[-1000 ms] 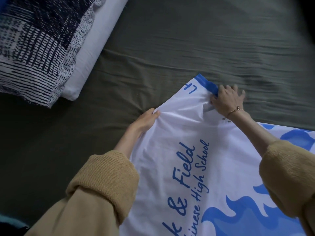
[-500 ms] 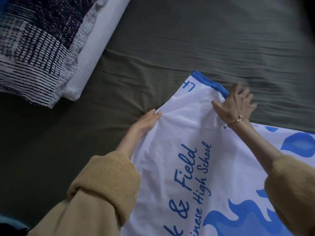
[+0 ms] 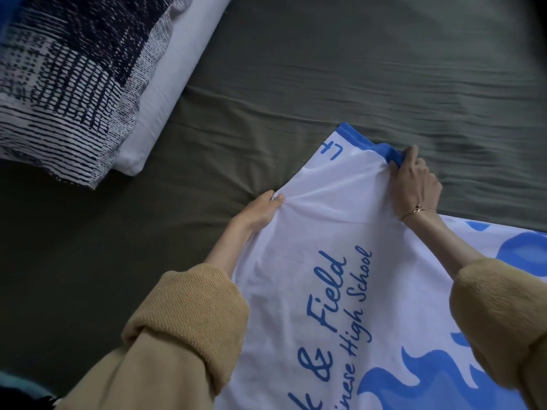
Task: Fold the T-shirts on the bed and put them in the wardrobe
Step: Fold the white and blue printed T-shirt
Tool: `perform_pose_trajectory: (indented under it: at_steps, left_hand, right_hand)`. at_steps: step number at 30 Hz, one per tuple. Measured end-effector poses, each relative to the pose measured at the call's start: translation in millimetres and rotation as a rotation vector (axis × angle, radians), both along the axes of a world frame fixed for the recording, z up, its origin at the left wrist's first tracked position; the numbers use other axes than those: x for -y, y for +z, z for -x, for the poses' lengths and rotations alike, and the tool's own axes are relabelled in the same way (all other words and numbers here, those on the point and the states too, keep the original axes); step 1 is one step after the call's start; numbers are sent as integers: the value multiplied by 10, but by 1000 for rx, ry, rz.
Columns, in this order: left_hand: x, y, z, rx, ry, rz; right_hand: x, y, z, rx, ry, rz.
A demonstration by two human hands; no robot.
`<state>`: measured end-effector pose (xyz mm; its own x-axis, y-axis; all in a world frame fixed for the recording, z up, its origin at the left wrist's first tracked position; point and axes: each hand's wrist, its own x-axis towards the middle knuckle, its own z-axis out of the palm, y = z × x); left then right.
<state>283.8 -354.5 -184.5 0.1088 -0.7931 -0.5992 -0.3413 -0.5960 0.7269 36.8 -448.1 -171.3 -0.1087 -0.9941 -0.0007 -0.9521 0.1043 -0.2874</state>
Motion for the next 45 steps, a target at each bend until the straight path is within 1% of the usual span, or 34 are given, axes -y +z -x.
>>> perform_pose_trajectory:
  at_steps: [2,3,5,6,7,9,11,15,17,20,23,28,30,32,34,36,38,40,42,45]
  left_hand:
    - [1,1,-5,-5,1,-3]
    - [4,-1,-9,-7,-1,-6]
    - [8,5,-9,-6,-4,-13]
    - [11,3,-9,-8,-2,-14]
    - [12,2,-13,-11,2,-14]
    - [12,0,-6,-13,9,-18]
    - [5,7,-3,-4,9,-16]
    - [4,23,0,-6,7,-11]
    - [-2,38,5,-8,7,-18]
    - [-2,45,5,-18,1,-13]
    - [0,40,0,-34,14,-7]
    - [-14,58,12,-27,17,5]
    - [-20,72,23,-28,8,9]
    - [-11,75,12,-16,19,14]
    - [-36,88,21,-4,24,40]
    - [-131,128,61,59,50,115]
    - [-318,146,76,178,111,241]
    - [-501,141,41,310,107,376]
    - [-621,124,-45,497,-2,442]
    - [-702,145,-138,775,-201,414]
  right_hand:
    - [-22,-7,-15,-37,2,81]
    - [-38,-6,-30,-88,54,159]
    - [-71,7,-99,-171,263,275]
    - [-84,14,-158,-178,385,251]
    - [-92,31,-234,-160,497,172]
    - [-99,35,-370,-100,624,-58]
    - [-80,-19,-445,-101,640,-214]
    - [-15,-92,-456,-159,647,-286]
    - [-20,-94,-449,-167,648,-233]
    - [-164,-89,-447,-93,587,-96]
    - [-300,-154,-464,-102,617,-118]
    - [-214,-217,-501,-114,613,-133]
    - [-215,-216,-502,-109,602,-106]
    - [-303,-180,-508,-53,560,-45]
    - [-488,-132,-546,-15,567,0]
    - [-737,-116,-615,-16,617,-7]
    - [-1013,-116,-704,-29,679,-13]
    - [-1275,-128,-795,-32,738,7]
    - [-1505,-167,-886,-22,784,46]
    - [-1699,-222,-999,-27,811,48]
